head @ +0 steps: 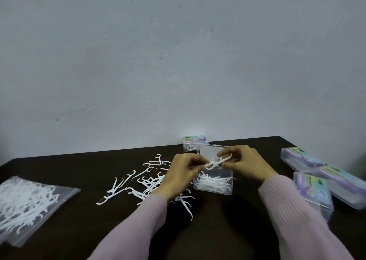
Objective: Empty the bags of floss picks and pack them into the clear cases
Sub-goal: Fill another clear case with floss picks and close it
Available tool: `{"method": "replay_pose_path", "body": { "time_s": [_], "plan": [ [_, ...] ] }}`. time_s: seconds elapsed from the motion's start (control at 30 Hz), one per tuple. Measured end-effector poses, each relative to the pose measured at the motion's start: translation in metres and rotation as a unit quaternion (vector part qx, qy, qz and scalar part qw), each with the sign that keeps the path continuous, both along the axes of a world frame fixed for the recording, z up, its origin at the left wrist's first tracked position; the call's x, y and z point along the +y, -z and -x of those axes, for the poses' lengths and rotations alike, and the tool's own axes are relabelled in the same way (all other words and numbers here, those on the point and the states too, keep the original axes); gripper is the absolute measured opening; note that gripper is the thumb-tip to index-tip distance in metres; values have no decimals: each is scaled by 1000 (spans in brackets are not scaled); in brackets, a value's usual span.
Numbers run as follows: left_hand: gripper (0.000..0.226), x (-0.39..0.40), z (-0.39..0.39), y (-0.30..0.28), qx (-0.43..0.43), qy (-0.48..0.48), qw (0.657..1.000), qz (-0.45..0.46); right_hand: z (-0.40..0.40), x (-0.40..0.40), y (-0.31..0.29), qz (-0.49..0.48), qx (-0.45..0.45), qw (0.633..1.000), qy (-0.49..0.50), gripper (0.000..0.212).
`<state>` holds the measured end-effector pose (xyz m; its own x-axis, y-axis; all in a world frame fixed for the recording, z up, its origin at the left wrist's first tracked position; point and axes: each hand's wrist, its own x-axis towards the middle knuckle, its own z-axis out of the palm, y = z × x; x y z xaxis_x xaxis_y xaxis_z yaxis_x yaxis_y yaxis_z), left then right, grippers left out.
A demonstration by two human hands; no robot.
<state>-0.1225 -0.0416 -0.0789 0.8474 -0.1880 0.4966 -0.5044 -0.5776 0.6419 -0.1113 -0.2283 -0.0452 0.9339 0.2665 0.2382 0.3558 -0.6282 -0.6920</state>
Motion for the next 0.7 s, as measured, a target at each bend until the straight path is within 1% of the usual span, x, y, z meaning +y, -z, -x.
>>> {"method": "replay_pose_path", "body": {
  "time_s": [0.1, 0.23, 0.3, 0.37, 0.43, 0.5, 0.57, 0.63, 0.7],
  "plan": [
    [18, -1, -2, 2, 3, -5, 1000, -28, 0, -6, 0, 8, 22, 1000, -5, 16],
    [23, -2, -3, 4, 13, -3, 999, -33, -1, -6, 6, 37, 30, 999, 5, 14],
    [27, -2, -1, 3, 32, 18, 999, 0, -1, -4, 7, 43, 26, 999, 4, 14],
    [28, -2, 1, 3, 55, 47, 996, 60, -1, -2, 9, 48, 36, 998, -11, 13],
    [27, 1, 2, 1, 59, 48, 992, 97, -1, 0, 9, 59, 48, 997, -32, 15],
    [24, 7, 2, 0, 43, 23, 996, 80, -1, -2, 8, 75, 43, 996, -34, 16],
    [21, 15, 2, -1, 27, -6, 999, 32, -1, -3, 7, 88, 32, 995, -18, 17],
    [19, 23, 1, -1, 40, -9, 999, 8, -1, -5, 6, 91, 26, 995, -11, 19],
    [16, 27, 1, 0, 70, 6, 998, -5, 0, -3, 6, 91, 38, 995, -25, 18]
  ]
}}
